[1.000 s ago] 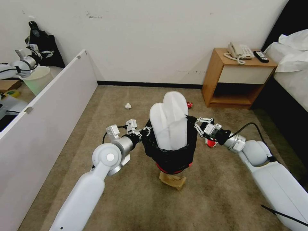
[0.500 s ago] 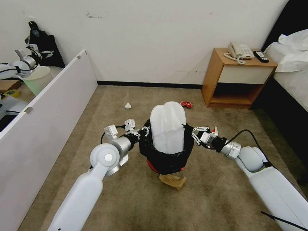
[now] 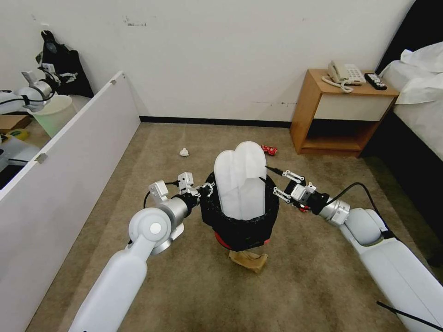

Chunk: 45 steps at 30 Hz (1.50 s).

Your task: Pick up the trash bin, then pick up the garbage from the floor and place it into the trash bin.

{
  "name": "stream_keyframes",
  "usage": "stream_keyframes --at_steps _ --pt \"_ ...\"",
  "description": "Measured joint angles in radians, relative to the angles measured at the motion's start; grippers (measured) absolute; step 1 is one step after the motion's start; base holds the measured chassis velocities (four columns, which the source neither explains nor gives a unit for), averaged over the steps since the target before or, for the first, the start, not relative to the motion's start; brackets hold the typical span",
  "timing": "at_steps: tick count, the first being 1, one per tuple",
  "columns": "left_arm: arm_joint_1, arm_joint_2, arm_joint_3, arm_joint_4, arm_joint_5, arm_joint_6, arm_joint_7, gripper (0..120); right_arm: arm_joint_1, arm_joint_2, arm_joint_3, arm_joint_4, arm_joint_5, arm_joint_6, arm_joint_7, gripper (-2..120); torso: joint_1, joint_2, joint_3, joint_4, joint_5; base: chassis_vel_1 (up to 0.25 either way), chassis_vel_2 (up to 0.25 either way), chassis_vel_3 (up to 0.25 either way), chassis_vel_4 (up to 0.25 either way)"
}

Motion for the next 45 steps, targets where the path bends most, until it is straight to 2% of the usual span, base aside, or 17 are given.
stream_keyframes --at_steps 1,3,6,8,9,11,14,23,30,33,35,36,38,39,41,42,45 --pt "0.0 0.0 0.0 0.0 0.0 0.0 0.0 4 0.0 0.0 0.0 0.0 0.0 0.0 0.0 57 0.0 0.0 0.0 0.0 0.0 0.0 0.0 0.0 0.0" --pt "0.0 0.0 -0.001 0.0 0.005 -0.001 0.0 4 0.0 -0.005 0.015 0.024 0.011 -0.003 0.004 68 0.0 0.0 0.0 0.0 0.0 0.0 0.0 0.0 0.0" --pt "0.001 -0.001 -0.003 0.001 0.007 -0.002 0.0 4 0.0 -0.009 0.025 0.039 0.017 -0.004 0.004 73 0.0 0.0 0.0 0.0 0.0 0.0 0.0 0.0 0.0" --pt "0.003 -0.001 -0.005 0.005 0.012 -0.004 0.0 4 -0.004 -0.019 0.041 0.065 0.029 -0.008 0.005 85 0.0 0.0 0.0 0.0 0.0 0.0 0.0 0.0 0.0" --pt "0.003 -0.001 -0.005 0.005 0.012 -0.004 0.0 4 -0.004 -0.019 0.041 0.065 0.029 -0.008 0.005 85 0.0 0.0 0.0 0.0 0.0 0.0 0.0 0.0 0.0" --pt "0.004 -0.003 -0.008 0.008 0.016 -0.007 0.0 4 -0.008 -0.027 0.054 0.083 0.039 -0.011 0.005 95 0.0 0.0 0.0 0.0 0.0 0.0 0.0 0.0 0.0" --pt "0.008 -0.005 -0.014 0.008 0.019 -0.013 0.001 4 -0.015 -0.037 0.083 0.108 0.057 -0.013 0.005 99 0.0 0.0 0.0 0.0001 0.0 0.0 0.0 0.0 0.0" --pt "0.014 -0.002 -0.038 0.004 0.022 -0.025 0.0 4 -0.026 -0.065 0.136 0.143 0.098 -0.016 0.006 100 0.0 0.0 0.0 0.0001 0.0 0.0 0.0 0.0 0.0" --pt "0.028 0.006 -0.063 -0.014 0.023 -0.034 -0.003 4 -0.037 -0.071 0.146 0.161 0.201 -0.062 0.039 100 0.0 0.0 0.0 0.0 0.0 0.0 0.0 0.0 0.0" --pt "0.036 0.012 -0.079 -0.033 0.024 -0.036 -0.005 4 -0.046 -0.072 0.146 0.183 0.266 -0.111 0.08 100 0.0 0.0 0.0 0.0 0.0 0.0 0.0 0.0 0.0" --pt "0.045 0.021 -0.106 -0.058 0.025 -0.037 -0.008 4 -0.053 -0.073 0.148 0.211 0.329 -0.179 0.146 100 0.0 0.0 0.0 0.0 0.0 0.0 0.0 0.0 0.0" --pt "0.045 0.021 -0.106 -0.058 0.025 -0.037 -0.008 4 -0.053 -0.073 0.148 0.211 0.329 -0.179 0.146 100 0.0 0.0 0.0 0.0 0.0 0.0 0.0 0.0 0.0" --pt "0.053 0.033 -0.14 -0.085 0.026 -0.037 -0.011 4 -0.055 -0.076 0.152 0.227 0.357 -0.25 0.206 100 0.0 0.0 0.0 0.0001 -0.0001 0.0 0.0 0.0 0.0" --pt "0.053 0.033 -0.14 -0.085 0.026 -0.037 -0.011 4 -0.055 -0.076 0.152 0.227 0.357 -0.25 0.206 100 0.0 0.0 0.0 0.0001 -0.0001 0.0 0.0 0.0 0.0" --pt "0.06 0.045 -0.174 -0.11 0.022 -0.038 -0.016 4 -0.057 -0.079 0.154 0.235 0.374 -0.33 0.258 100 0.0 0.0 0.0 0.0001 -0.0001 0.0 0.0 0.0 0.0" --pt "0.06 0.045 -0.174 -0.11 0.022 -0.038 -0.016 4 -0.057 -0.079 0.154 0.235 0.374 -0.33 0.258 100 0.0 0.0 0.0 0.0001 -0.0001 0.0 0.0 0.0 0.0" --pt "0.07 0.057 -0.206 -0.135 0.015 -0.037 -0.02 4 -0.061 -0.078 0.145 0.236 0.399 -0.403 0.305 100 0.0 0.0 0.0 0.0 -0.0002 0.0 0.0 0.0 0.0"
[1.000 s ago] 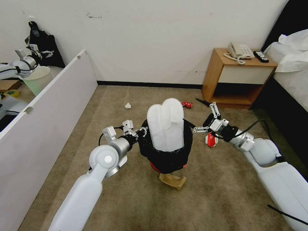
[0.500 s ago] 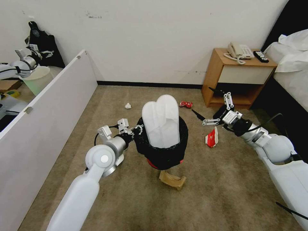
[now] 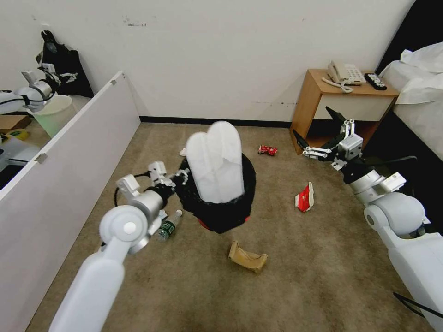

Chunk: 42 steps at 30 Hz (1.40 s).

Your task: Pick up the trash bin, then pick up the garbage from the floor and place it into the trash bin.

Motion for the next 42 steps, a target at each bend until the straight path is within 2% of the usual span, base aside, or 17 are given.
stream_keyframes --at_steps 2,5,13,22,33,42 --pt "0.009 0.007 -0.022 -0.019 -0.005 0.001 -0.002 4 -0.007 0.006 -0.018 0.0 0.016 -0.051 0.021 100 0.0 0.0 0.0 0.0 0.0001 0.0 0.0 0.0 0.0" --pt "0.021 0.014 -0.045 -0.039 -0.009 0.004 -0.005 4 -0.012 0.015 -0.05 -0.005 0.021 -0.07 0.023 100 0.0 0.0 0.0 0.0 0.0001 0.0 0.0 0.0 0.0" --pt "0.062 0.031 -0.1 -0.105 -0.02 0.017 -0.015 4 -0.018 0.028 -0.125 -0.013 0.014 -0.084 0.029 100 0.0 0.0 0.0 0.0 0.0 0.0 0.0 0.0 0.0" --pt "0.114 0.039 -0.179 -0.194 0.026 0.017 0.006 4 -0.01 0.028 -0.263 -0.033 0.022 -0.117 0.033 100 0.0 0.0 0.0 0.0 0.0 0.0 0.0 0.0 0.0" --pt "0.133 0.034 -0.239 -0.227 0.026 0.017 0.015 4 0.029 0.029 -0.467 -0.162 0.004 -0.154 0.04 100 0.0 0.0 0.0 0.0 0.0002 0.0 0.0 0.0 0.0" --pt "0.137 0.025 -0.252 -0.229 0.022 0.016 0.021 4 0.067 0.035 -0.59 -0.22 0.013 -0.199 0.034 100 0.0 0.0 0.0 0.0 0.0002 0.0 0.0 0.0 0.0"
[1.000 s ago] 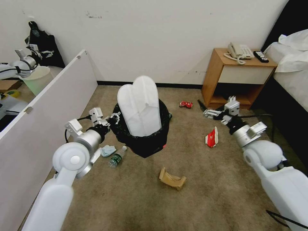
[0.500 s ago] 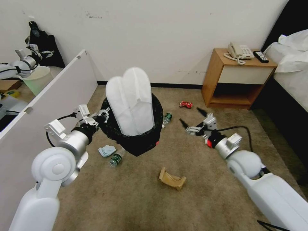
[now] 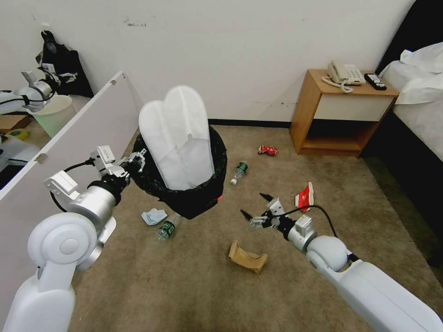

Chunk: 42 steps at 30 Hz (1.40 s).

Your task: Pick up the trash bin, then pick up the garbage from the floor and place it into the trash bin.

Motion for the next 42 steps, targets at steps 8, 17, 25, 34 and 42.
stream_keyframes --at_steps 8,17,25,34,42 --pt "-0.006 -0.005 0.009 0.004 -0.006 -0.001 0.004 4 0.016 0.015 -0.092 -0.094 -0.016 -0.042 0.003 100 0.0 0.0 0.0 -0.0002 0.0001 0.0 0.0 0.0 0.0" --pt "-0.011 -0.004 0.012 0.015 -0.015 -0.001 0.006 4 0.019 0.011 -0.144 -0.144 -0.038 -0.089 -0.007 100 0.0 0.0 0.0 0.0001 0.0 0.0 0.0 0.0 0.0" --pt "-0.014 -0.006 0.018 0.02 -0.016 -0.001 0.007 4 0.005 -0.003 -0.17 -0.147 -0.061 -0.164 -0.011 100 0.0 0.0 0.0 -0.0001 0.0 0.0 0.0 0.0 0.0" --pt "-0.014 -0.017 0.041 0.039 -0.007 0.0 0.012 4 0.019 0.01 -0.188 -0.17 -0.083 -0.234 -0.049 100 0.0 0.0 0.0 0.0 0.0001 0.0 0.0 0.0 0.0" --pt "-0.018 -0.018 0.046 0.05 -0.005 -0.001 0.017 4 0.033 0.035 -0.197 -0.223 -0.108 -0.227 -0.07 100 0.0 0.0 0.0 0.0 0.0 0.0 0.0 0.0 0.0"
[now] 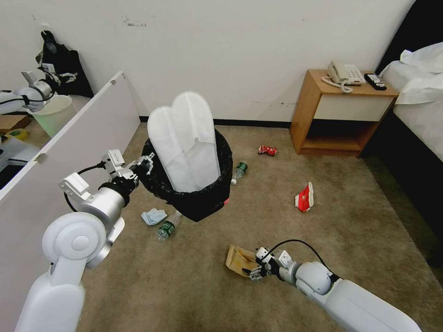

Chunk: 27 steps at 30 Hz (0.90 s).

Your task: Pick up the trash bin, then pick up the garbage from the floor and place it into the trash bin.

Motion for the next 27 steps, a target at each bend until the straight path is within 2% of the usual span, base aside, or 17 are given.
stream_keyframes --at_steps 27 --pt "-0.03 -0.013 0.033 0.037 0.021 -0.008 0.009 4 0.069 0.056 -0.071 -0.111 -0.005 0.046 0.005 100 0.0 0.0 0.0 0.0 -0.0001 0.0 0.0 0.0 0.0"
